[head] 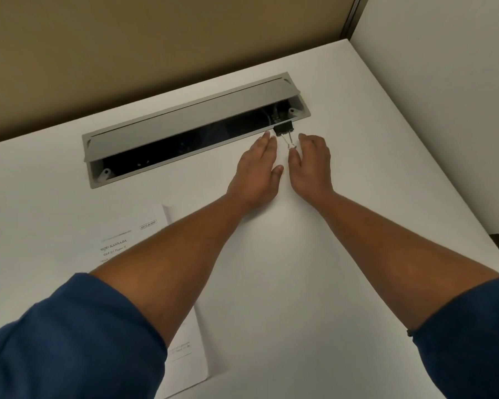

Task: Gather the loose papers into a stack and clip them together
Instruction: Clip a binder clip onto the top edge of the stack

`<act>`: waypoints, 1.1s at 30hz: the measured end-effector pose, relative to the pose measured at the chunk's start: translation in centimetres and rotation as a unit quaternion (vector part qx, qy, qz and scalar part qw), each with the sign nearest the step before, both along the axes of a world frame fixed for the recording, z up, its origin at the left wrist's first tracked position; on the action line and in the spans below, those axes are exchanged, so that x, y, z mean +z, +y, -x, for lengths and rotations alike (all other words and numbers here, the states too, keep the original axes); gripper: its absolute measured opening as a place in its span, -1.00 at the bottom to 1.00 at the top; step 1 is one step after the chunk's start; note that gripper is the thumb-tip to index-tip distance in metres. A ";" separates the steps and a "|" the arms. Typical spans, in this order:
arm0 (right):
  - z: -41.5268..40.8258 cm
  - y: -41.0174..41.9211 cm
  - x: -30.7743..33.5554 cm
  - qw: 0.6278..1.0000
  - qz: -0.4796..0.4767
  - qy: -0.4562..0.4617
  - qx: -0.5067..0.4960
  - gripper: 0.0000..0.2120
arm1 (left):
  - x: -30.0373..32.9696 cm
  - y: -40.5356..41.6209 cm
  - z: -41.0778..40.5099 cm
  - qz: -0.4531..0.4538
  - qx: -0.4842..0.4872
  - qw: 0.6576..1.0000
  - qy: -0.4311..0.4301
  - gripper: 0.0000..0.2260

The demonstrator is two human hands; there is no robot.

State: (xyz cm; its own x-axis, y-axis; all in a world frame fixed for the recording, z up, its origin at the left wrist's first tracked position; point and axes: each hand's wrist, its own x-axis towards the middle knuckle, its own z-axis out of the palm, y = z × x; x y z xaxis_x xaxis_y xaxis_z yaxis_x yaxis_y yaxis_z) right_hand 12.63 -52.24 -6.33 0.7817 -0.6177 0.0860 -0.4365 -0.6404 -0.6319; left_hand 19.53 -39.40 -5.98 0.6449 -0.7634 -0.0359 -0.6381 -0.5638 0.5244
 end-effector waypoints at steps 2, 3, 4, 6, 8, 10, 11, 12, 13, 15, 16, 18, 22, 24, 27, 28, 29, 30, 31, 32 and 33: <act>-1.2 -0.3 0.2 1.000 -0.013 0.010 -0.024 -0.66 | -0.1 -0.8 -0.4 0.001 0.007 1.000 -0.006 -0.43; -1.8 -0.4 0.2 0.999 -0.019 0.018 -0.039 -0.68 | -0.2 -1.1 -0.5 0.001 0.010 1.000 -0.011 -0.44; -2.2 -0.5 0.2 0.998 -0.022 0.023 -0.053 -0.69 | -0.3 -1.3 -0.5 -0.001 0.013 1.000 -0.014 -0.44; -3.1 -0.8 0.3 0.996 -0.025 0.041 -0.075 -0.70 | -0.3 -1.5 -0.6 -0.009 0.019 1.000 -0.017 -0.45; -3.8 -1.2 0.6 0.994 -0.026 0.063 -0.088 -0.72 | -0.2 -1.7 -0.5 -0.012 0.026 0.999 -0.019 -0.45; -4.3 -1.5 1.1 0.991 -0.033 0.090 -0.091 -0.76 | -0.1 -1.8 -0.6 -0.010 0.037 0.999 -0.009 -0.46; -4.5 -1.7 1.4 0.990 -0.037 0.100 -0.087 -0.77 | -0.1 -1.8 -0.7 -0.005 0.042 0.999 0.002 -0.46; -4.5 -1.8 1.7 0.990 -0.048 0.108 -0.082 -0.80 | 0.0 -1.8 -0.7 -0.001 0.048 0.999 0.013 -0.46; -4.5 -1.9 2.0 0.989 -0.064 0.112 -0.078 -0.85 | 0.1 -1.8 -0.8 0.005 0.054 0.998 0.021 -0.45; -4.5 -1.9 2.4 0.985 -0.103 0.121 -0.071 -0.86 | 0.5 -1.9 -0.8 0.016 0.067 0.997 0.045 -0.45; -4.3 -1.8 2.8 0.983 -0.122 0.123 -0.068 -0.83 | 0.8 -1.9 -0.7 0.020 0.074 0.995 0.062 -0.45; -3.8 -1.4 3.4 0.977 -0.166 0.113 -0.065 -0.83 | 1.1 -2.0 -0.5 0.024 0.084 0.991 0.106 -0.45; -2.4 -0.2 4.3 0.960 -0.262 0.088 -0.044 -0.84 | 2.3 -1.6 0.2 0.104 0.117 0.953 0.261 -0.48; -1.4 0.8 4.8 0.949 -0.303 0.077 -0.036 -0.85 | 4.1 -0.5 1.1 0.135 0.123 0.923 0.339 -0.44; 0.0 2.9 6.1 0.938 -0.341 0.067 -0.016 -0.90 | 5.5 1.8 2.6 0.150 0.130 0.924 0.328 -0.44; 0.5 3.6 6.6 0.934 -0.350 0.064 -0.004 -0.90 | 5.8 2.5 3.1 0.152 0.138 0.926 0.317 -0.46; 1.1 4.4 7.2 0.932 -0.357 0.061 0.009 -0.90 | 6.1 3.6 3.6 0.157 0.145 0.929 0.302 -0.50; 1.7 5.4 7.9 0.931 -0.360 0.062 0.022 -0.90 | 6.7 4.8 4.2 0.159 0.152 0.932 0.288 -0.56; 2.3 6.4 8.6 0.930 -0.361 0.067 0.034 -0.89 | 7.2 6.1 4.8 0.165 0.155 0.934 0.276 -0.62; 2.8 7.2 9.0 0.929 -0.361 0.071 0.043 -0.85 | 7.6 7.2 5.2 0.169 0.160 0.934 0.271 -0.67; 3.3 8.3 9.6 0.928 -0.360 0.075 0.055 -0.81 | 8.2 8.6 5.6 0.173 0.165 0.933 0.268 -0.69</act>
State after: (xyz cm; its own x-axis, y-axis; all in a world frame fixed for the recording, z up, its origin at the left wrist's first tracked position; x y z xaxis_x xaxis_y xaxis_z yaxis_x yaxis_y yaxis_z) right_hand 9.31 -43.93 3.31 0.8138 -0.3879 -0.4328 -0.5106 -0.1216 -0.8512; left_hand 13.89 -30.76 2.27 0.8075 -0.5516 -0.2087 -0.0539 -0.4214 0.9053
